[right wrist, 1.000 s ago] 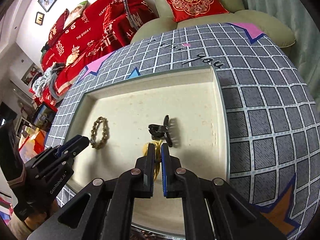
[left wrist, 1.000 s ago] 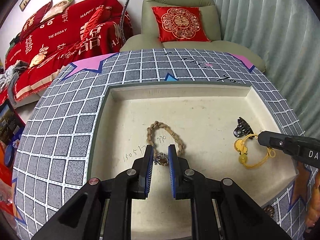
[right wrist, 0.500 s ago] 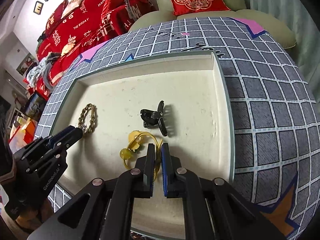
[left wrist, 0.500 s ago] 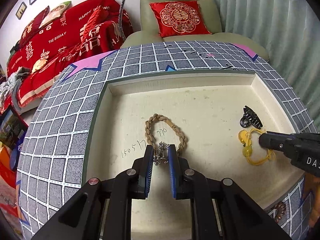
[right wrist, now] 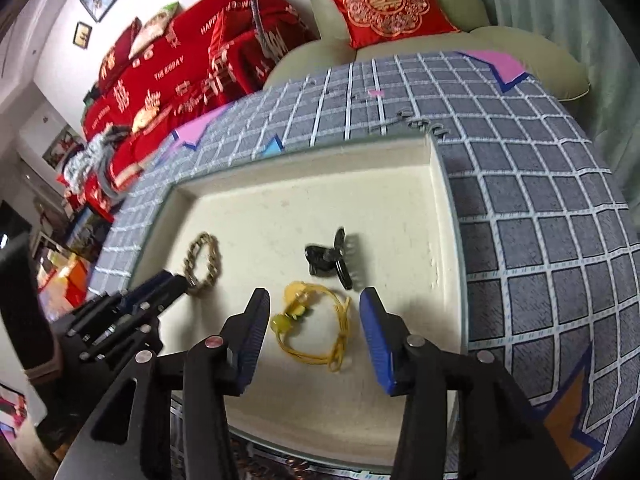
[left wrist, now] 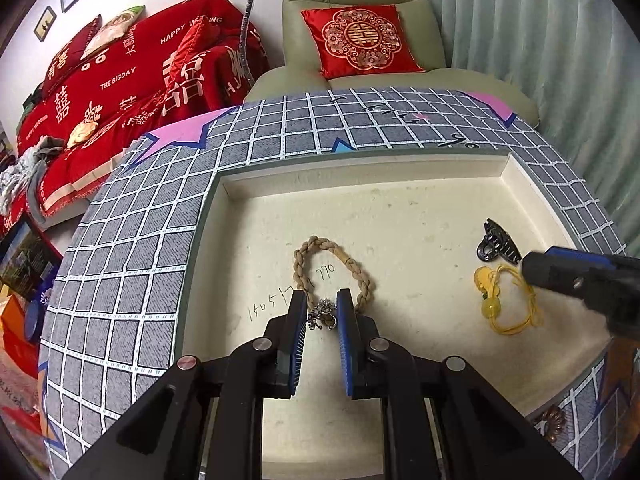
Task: Organize jewelry
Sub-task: 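Carry both items into the tray and open both tools, then withdraw both tools from the tray toward the remaining jewelry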
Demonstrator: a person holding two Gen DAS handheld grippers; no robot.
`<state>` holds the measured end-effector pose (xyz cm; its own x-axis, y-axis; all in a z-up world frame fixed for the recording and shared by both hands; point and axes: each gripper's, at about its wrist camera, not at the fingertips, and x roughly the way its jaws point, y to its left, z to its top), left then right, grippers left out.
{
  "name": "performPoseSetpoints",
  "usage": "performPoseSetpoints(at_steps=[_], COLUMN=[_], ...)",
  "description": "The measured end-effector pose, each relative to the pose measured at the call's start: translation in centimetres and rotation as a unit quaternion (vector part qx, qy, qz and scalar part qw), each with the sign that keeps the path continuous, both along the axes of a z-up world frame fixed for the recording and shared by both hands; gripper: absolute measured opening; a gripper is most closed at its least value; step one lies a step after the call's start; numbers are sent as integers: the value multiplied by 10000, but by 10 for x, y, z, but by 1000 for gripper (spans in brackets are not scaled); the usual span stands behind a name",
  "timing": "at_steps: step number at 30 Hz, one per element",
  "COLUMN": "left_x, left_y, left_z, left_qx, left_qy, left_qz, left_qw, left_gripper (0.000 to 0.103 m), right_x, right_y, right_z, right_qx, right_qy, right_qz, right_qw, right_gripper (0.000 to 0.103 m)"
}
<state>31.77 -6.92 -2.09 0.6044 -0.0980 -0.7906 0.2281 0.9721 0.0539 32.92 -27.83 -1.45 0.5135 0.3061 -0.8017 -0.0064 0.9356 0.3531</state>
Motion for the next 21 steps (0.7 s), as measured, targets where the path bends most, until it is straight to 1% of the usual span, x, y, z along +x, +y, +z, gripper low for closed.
performPoseSetpoints(at_steps=[4, 7, 8, 9, 10, 11, 12, 14, 16, 17, 18, 19, 21], left_x=[0, -1, -2, -3, -5, -8, -9, -10, -16, -20, -25, -32, -45], left_y=[2, 3, 4, 4, 6, 8, 9, 9, 11, 12, 14, 16, 23], left_z=[4, 10, 11, 13, 17, 21, 24, 29, 34, 37, 40, 43, 49], left_qx=[-73, -122, -146, -171, -182, -219, -211, -216, -222, -224, -221, -223, -316], left_qy=[-29, -64, -68, -67, -123, -333, -408, -396, -462, -492, -527, -566, -593], left_qz=[29, 32, 34, 44, 147, 215, 206, 155, 195, 188, 192, 213, 218], left_qw=[10000, 9999, 9999, 9998, 9997, 9990, 9987, 9989, 9985, 9984, 9982, 9979, 9975], left_gripper=[25, 25, 30, 79, 103, 103, 103, 103, 103, 103, 103, 103, 103], right_x=[-3, -8, -10, -12, -15, -16, -18, -23, -28, -32, -34, -38, -47], right_y=[-7, -11, -12, -13, -13, -14, -14, -14, -14, -14, -14, -13, -13], right_z=[11, 18, 19, 21, 22, 23, 24, 27, 30, 33, 34, 37, 43], right_qx=[194, 262, 264, 272, 286, 300, 315, 348, 382, 412, 427, 431, 444], right_qy=[-109, -146, -154, -163, -167, -167, -169, -182, -207, -225, -235, -259, -352], right_qz=[-154, -218, -230, -242, -251, -261, -267, -261, -258, -255, -243, -237, -239], right_qw=[9996, 9993, 9993, 9992, 9991, 9991, 9990, 9989, 9987, 9986, 9985, 9985, 9981], right_gripper=[53, 56, 56, 57, 57, 57, 61, 66, 67, 71, 83, 86, 87])
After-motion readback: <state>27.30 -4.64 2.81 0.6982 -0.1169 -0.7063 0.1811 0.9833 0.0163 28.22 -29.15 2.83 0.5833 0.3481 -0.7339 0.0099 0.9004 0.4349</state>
